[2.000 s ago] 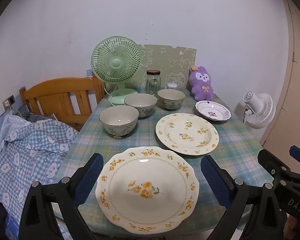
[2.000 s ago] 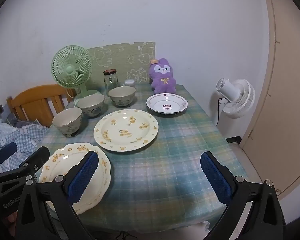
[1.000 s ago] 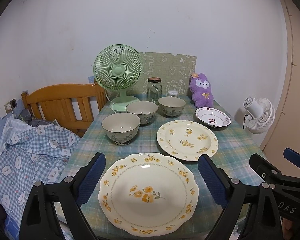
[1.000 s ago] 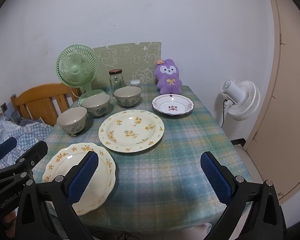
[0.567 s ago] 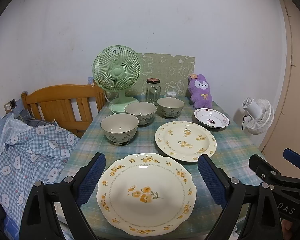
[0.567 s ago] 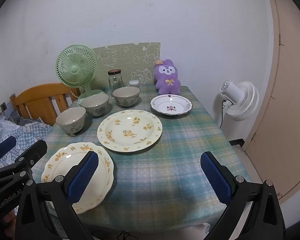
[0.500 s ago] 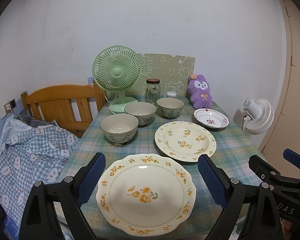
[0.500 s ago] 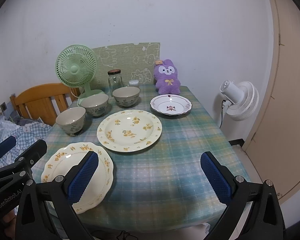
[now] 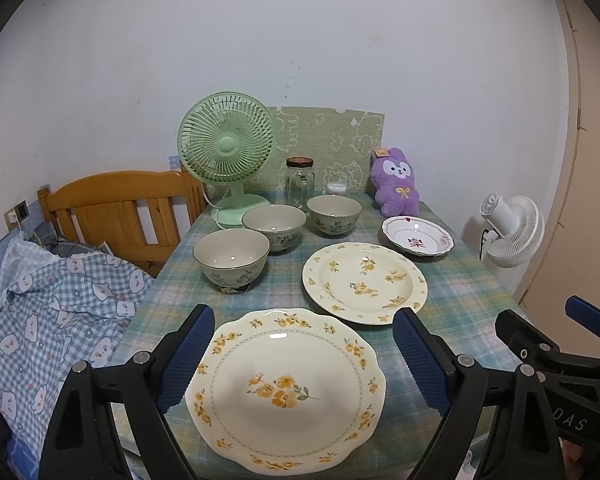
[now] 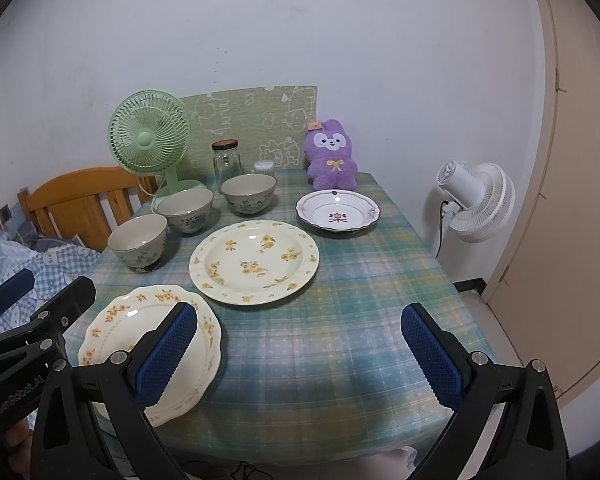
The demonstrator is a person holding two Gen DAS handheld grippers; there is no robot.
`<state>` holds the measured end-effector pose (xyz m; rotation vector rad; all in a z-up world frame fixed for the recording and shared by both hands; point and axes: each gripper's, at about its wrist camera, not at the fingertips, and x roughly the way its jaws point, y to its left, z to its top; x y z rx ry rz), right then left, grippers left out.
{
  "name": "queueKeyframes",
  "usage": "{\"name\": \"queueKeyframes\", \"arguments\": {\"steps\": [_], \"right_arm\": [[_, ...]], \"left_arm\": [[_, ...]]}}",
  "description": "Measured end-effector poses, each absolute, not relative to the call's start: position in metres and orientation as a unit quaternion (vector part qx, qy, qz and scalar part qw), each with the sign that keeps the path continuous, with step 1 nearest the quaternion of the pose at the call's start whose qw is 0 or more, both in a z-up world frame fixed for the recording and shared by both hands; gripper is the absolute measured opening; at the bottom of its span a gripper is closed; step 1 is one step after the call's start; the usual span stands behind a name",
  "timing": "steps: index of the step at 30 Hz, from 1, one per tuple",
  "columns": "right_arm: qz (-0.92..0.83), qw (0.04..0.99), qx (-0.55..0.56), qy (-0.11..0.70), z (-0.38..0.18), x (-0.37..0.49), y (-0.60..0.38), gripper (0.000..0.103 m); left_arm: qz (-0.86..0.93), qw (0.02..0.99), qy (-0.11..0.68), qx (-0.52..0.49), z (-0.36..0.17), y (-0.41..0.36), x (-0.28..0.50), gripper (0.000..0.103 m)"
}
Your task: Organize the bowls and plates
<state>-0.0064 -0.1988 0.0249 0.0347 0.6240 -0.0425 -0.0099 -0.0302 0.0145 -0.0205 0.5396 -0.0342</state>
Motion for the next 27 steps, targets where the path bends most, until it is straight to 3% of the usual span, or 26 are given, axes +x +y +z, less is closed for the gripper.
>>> {"name": "queueKeyframes", "arguments": {"steps": [10,17,27], "right_arm": [[-0.001,0.945,0.020,0.326,0.026,0.009,-0.184,0.103],[0.008,0.938,0.025,0.347,0.024,0.031,-0.161,0.097],[0.012,0.920,0.019,0.392,-0.008,0.066,-0.126,0.094]], "left_arm": [[-0.012,0.957,0.291,-0.018,0.011,-0.018,-0.002,0.084],[-0.002,0.948,0.317,-0.025,0.004,0.000,0.018,0.080],[0.007,0.931,0.364,-0.021,-0.029,0.031,0.051,0.079]]}}
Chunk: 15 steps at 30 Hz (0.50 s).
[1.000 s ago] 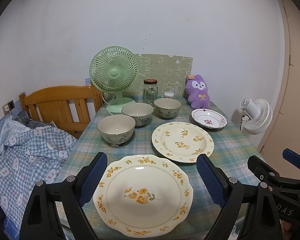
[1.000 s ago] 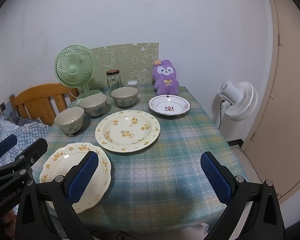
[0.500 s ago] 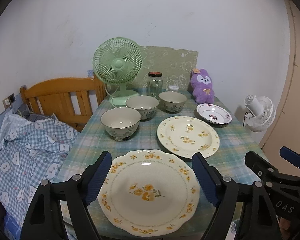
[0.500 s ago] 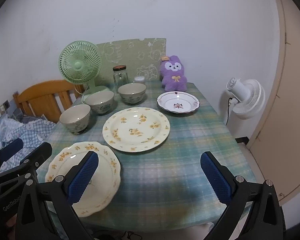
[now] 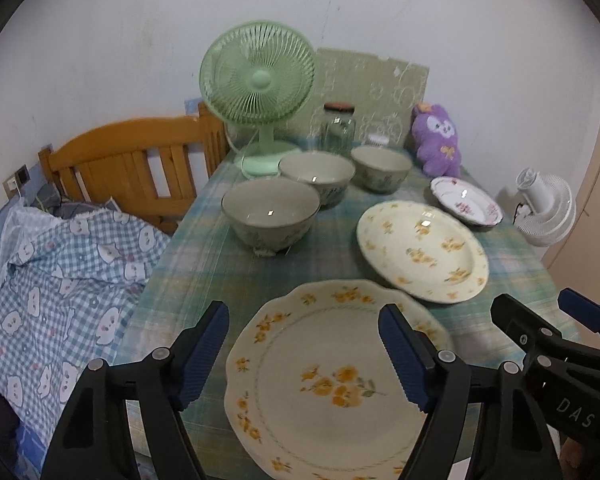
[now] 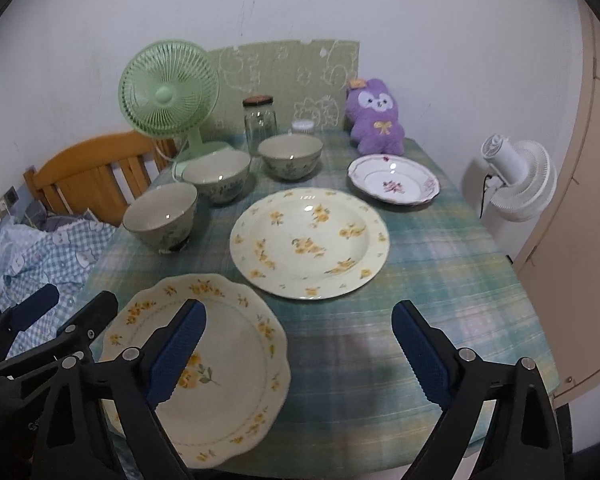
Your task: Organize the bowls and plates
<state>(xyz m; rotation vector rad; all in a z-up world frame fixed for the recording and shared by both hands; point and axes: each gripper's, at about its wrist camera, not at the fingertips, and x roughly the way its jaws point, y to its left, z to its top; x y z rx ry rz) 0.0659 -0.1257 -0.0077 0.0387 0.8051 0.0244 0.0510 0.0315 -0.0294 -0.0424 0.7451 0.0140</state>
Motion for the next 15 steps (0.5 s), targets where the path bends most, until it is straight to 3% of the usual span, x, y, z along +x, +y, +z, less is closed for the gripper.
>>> {"name": "queueKeyframes", "arguments": {"steps": [15], "right_arm": [[-0.005,0.872,0.017,0.490,-0.081,0.103,-0.094,0.088]], "left_arm": [[-0.001,0.885,0.466,-0.011,-0.100,0.056,0.094,0.077]]}}
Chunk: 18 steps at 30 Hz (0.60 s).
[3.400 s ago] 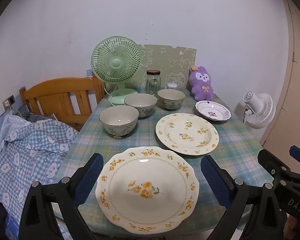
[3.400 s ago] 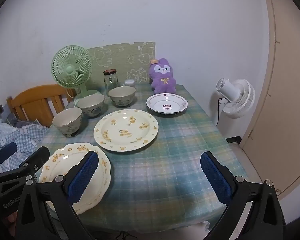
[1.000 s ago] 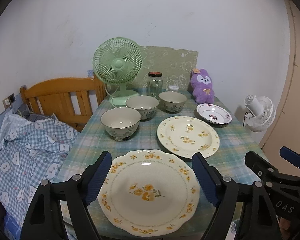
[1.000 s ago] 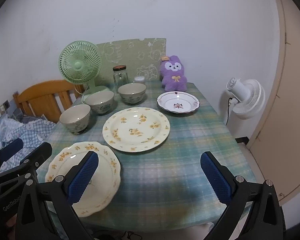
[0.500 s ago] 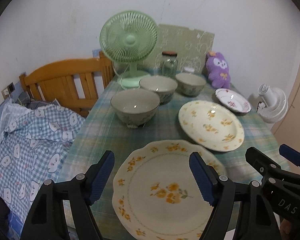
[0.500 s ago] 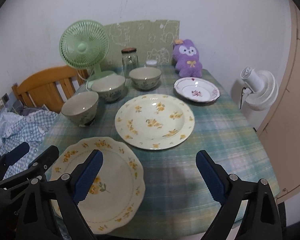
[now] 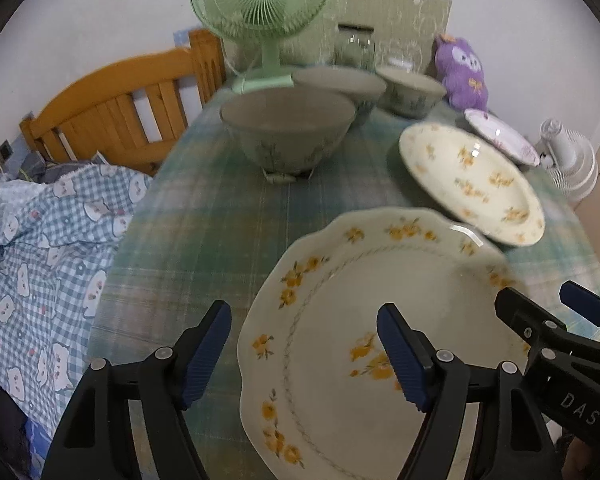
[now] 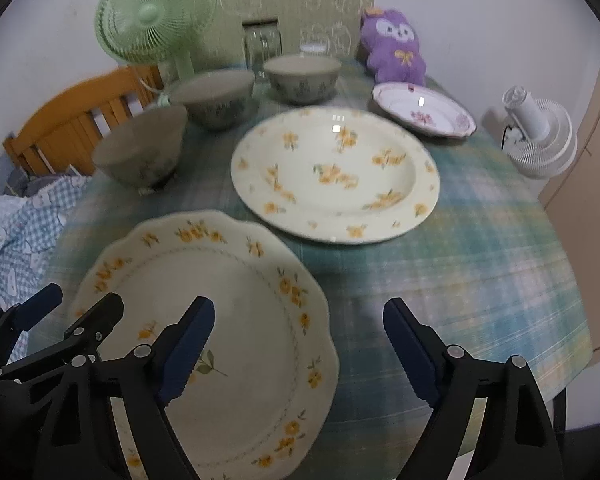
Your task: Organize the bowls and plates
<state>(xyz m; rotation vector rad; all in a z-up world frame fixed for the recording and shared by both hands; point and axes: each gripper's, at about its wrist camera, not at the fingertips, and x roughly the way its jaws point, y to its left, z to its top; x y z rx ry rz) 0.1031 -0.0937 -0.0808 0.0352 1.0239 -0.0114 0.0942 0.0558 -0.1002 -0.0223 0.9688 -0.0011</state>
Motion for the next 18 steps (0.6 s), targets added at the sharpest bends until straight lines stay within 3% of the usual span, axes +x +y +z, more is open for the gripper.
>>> {"name": "queueKeyframes", "arguments": {"steps": [14,18], "right_arm": [[-0.020,0.834,0.020,0.551,-0.115,0.116,-0.083,0.069],[-0.024,0.830,0.022,0.557,-0.117,0.118,-0.082,0.069]], "left_arm": [[-0.031,0.853,0.520,-0.029,-0.127,0.065,0.106,0.065],[-0.041,0.849,0.526,-0.030,-0.127,0.064,0.106,0.065]]}}
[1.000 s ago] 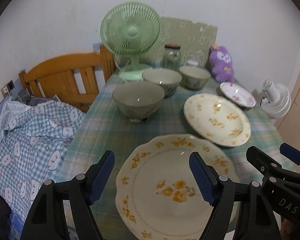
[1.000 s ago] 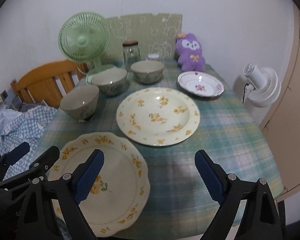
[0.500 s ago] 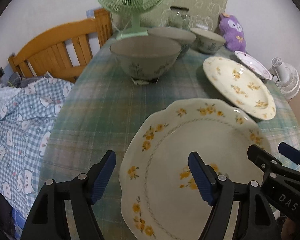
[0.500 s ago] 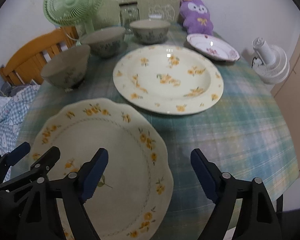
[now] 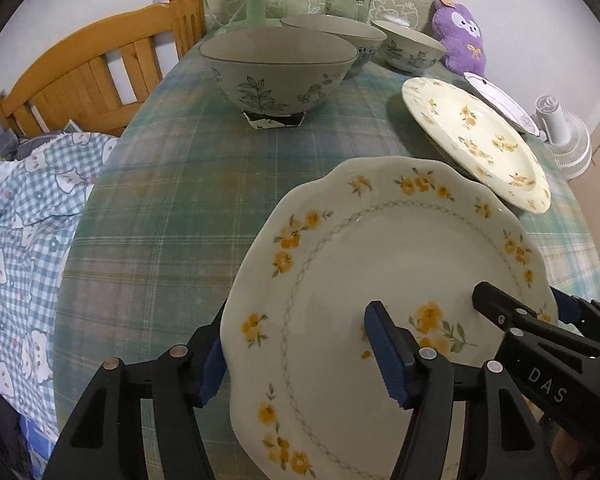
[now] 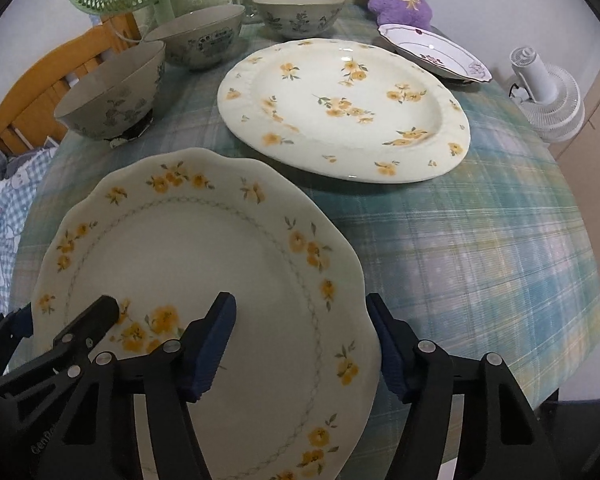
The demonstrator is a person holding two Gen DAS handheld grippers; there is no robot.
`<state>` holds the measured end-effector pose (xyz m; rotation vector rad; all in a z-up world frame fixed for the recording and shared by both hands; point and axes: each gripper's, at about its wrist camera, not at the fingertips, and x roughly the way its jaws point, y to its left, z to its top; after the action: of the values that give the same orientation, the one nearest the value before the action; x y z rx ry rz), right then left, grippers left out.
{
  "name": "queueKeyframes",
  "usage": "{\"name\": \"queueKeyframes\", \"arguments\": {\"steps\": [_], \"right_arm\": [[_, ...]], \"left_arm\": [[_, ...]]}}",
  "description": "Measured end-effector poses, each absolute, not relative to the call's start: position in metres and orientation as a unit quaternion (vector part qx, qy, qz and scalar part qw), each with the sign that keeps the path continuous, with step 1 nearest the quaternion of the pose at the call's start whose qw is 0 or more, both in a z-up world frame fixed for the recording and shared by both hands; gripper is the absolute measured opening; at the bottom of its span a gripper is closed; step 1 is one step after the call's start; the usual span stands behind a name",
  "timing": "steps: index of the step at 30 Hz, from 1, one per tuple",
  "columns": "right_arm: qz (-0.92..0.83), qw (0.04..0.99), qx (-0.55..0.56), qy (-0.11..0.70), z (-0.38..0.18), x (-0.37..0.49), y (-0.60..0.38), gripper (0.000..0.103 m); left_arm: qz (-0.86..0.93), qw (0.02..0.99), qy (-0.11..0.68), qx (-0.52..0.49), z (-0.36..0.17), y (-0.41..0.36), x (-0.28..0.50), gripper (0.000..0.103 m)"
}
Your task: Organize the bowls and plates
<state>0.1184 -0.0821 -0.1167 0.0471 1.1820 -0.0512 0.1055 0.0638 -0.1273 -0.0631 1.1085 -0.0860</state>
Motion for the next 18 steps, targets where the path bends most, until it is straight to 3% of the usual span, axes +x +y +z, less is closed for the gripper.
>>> {"name": "queueKeyframes", "arguments": {"steps": [18], "right_arm": [[-0.027,0.832,0.030,0.554,-0.077,0.114,-0.092,0.067]], "left_arm": [[-0.046,0.861,0.505,-0.027,-0.091,0.057,0.107,0.065]]}}
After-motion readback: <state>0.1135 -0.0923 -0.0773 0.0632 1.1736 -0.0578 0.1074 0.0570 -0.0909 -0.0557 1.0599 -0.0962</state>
